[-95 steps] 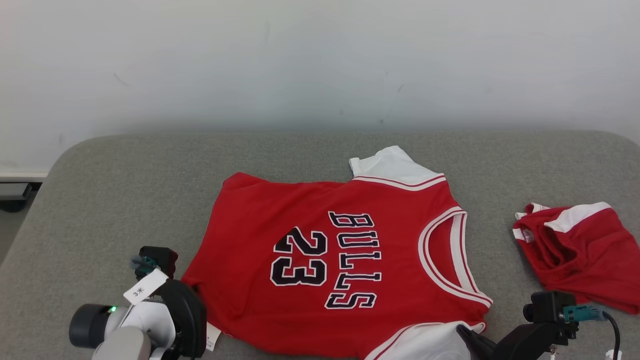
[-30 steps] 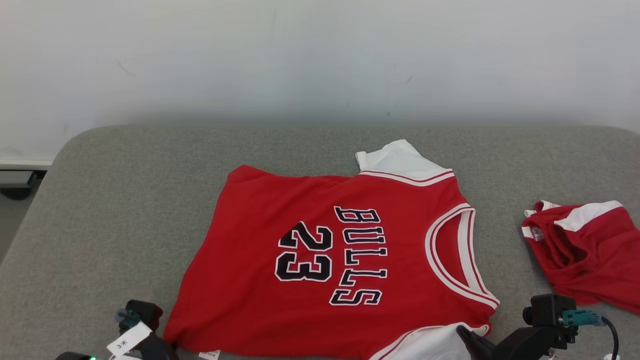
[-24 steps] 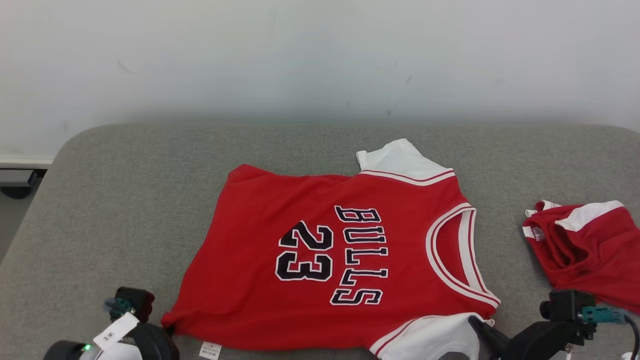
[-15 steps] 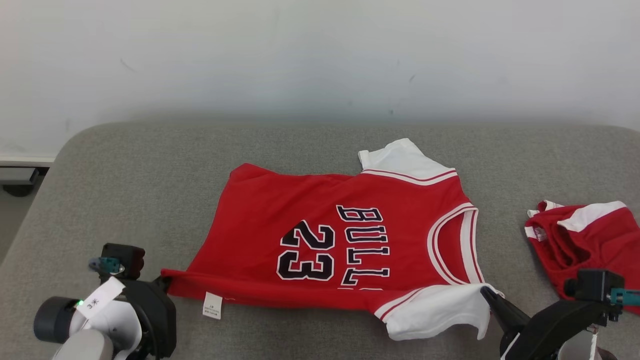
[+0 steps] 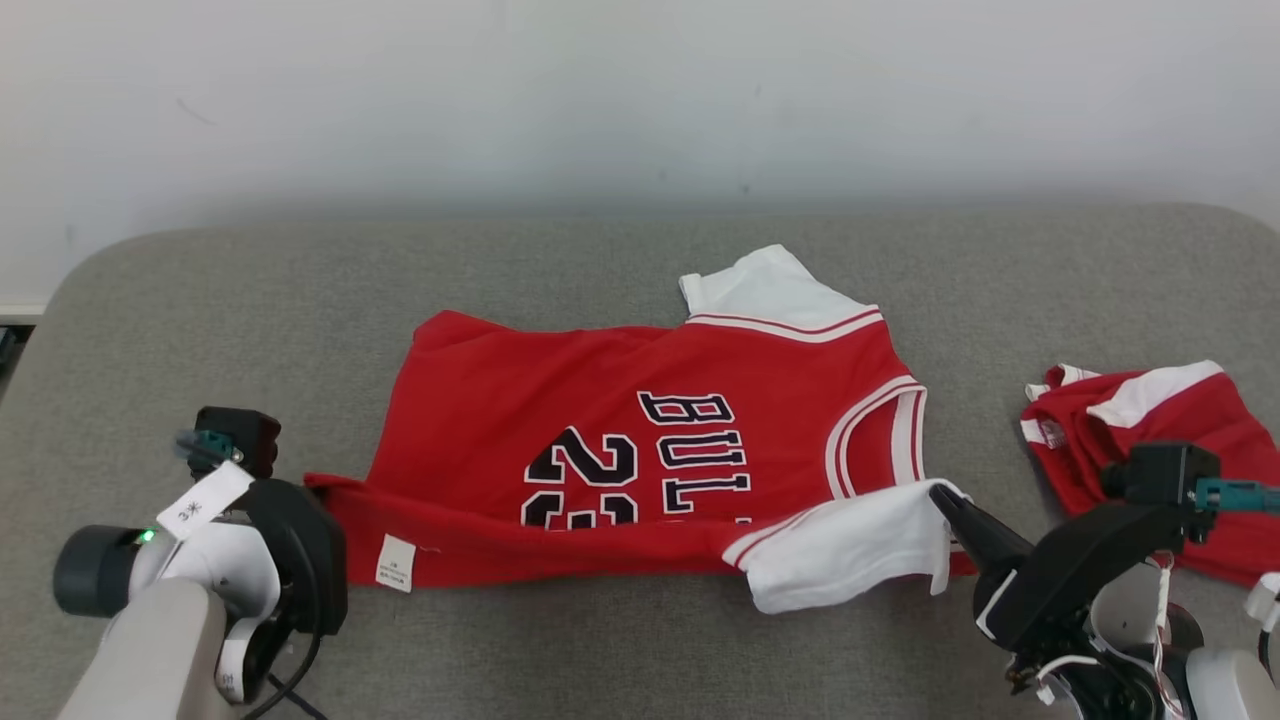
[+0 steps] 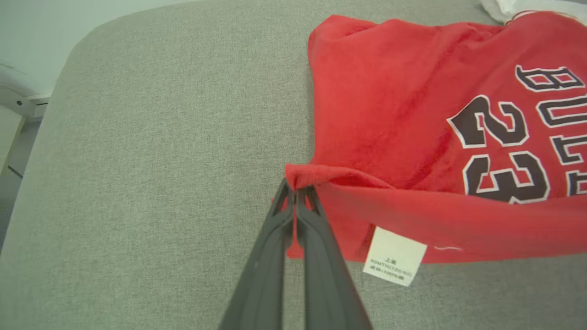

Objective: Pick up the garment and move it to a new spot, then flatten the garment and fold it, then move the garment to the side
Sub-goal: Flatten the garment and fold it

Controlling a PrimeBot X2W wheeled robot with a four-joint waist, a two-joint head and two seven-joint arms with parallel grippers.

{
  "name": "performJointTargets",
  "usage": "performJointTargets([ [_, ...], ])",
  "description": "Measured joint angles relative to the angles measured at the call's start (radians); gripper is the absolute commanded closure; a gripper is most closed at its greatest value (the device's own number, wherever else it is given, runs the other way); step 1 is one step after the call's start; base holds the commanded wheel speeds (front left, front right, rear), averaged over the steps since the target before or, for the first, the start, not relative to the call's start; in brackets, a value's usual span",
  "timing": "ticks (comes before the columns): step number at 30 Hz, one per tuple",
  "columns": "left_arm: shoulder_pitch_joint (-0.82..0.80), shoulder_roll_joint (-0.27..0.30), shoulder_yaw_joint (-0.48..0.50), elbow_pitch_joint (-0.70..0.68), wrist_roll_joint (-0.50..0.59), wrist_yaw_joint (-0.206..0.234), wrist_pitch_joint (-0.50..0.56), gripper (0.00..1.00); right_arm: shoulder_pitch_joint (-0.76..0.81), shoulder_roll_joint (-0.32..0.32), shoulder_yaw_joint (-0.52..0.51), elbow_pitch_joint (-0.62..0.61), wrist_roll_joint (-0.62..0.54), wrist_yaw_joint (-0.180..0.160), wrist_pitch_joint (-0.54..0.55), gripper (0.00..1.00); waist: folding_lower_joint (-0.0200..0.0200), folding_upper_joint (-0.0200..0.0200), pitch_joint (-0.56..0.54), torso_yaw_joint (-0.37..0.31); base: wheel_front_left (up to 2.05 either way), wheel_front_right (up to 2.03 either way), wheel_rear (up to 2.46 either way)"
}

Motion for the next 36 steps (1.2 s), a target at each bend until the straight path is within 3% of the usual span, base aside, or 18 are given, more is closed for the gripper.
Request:
performJointTargets([
  [9, -0.042, 0.003, 0.003, 0.075, 0.029, 0.041, 0.036, 1.00, -0.087, 0.000, 0.019, 0.096, 0.001, 0.000, -0.010, 1.00, 0.0000, 0.0000, 0.048, -0.037, 0.00, 0.00, 0.00],
  [15, -0.101, -0.013, -0.018, 0.107, 0.031, 0.024, 0.036, 1.00, -0.145, -0.001, 0.021, 0.166, 0.014, 0.000, -0.019, 1.00, 0.0001, 0.0000, 0.079, -0.049, 0.00, 0.00, 0.00],
  [30, -0.196, -0.034, -0.029, 0.177, 0.069, 0.032, -0.010, 1.00, -0.318, -0.003, 0.070, 0.323, 0.036, 0.000, -0.085, 1.00, 0.0001, 0.0000, 0.142, -0.030, 0.00, 0.00, 0.00],
  [31, -0.196, -0.035, -0.028, 0.188, 0.069, 0.033, -0.016, 0.82, -0.328, -0.003, 0.077, 0.337, 0.038, 0.000, -0.095, 1.00, 0.0001, 0.0001, 0.144, -0.027, 0.00, 0.00, 0.00],
  [32, -0.196, -0.035, -0.028, 0.196, 0.069, 0.033, -0.022, 0.25, -0.338, -0.003, 0.082, 0.346, 0.042, 0.000, -0.102, 1.00, 0.0001, 0.0001, 0.145, -0.025, 0.00, 0.00, 0.00],
  [33, -0.196, -0.035, -0.027, 0.200, 0.069, 0.033, -0.030, 0.00, -0.346, -0.003, 0.086, 0.354, 0.053, 0.000, -0.111, 1.00, 0.0001, 0.0000, 0.146, -0.023, 0.00, 0.00, 0.00],
  [34, -0.196, -0.035, -0.027, 0.200, 0.069, 0.033, -0.030, 0.00, -0.346, -0.003, 0.086, 0.354, 0.053, 0.000, -0.111, 1.00, 0.0001, 0.0000, 0.146, -0.023, 0.00, 0.00, 0.00],
  [35, -0.197, -0.035, -0.027, 0.205, 0.069, 0.033, -0.037, 0.00, -0.352, -0.003, 0.088, 0.363, 0.068, 0.000, -0.122, 0.35, 0.0001, 0.0001, 0.147, -0.022, 0.00, 0.00, 0.00],
  [36, -0.202, -0.036, -0.027, 0.214, 0.069, 0.033, -0.042, 0.00, -0.357, -0.003, 0.090, 0.369, 0.075, 0.000, -0.134, 0.00, 0.0001, 0.0000, 0.148, -0.020, 0.00, 0.00, 0.00],
])
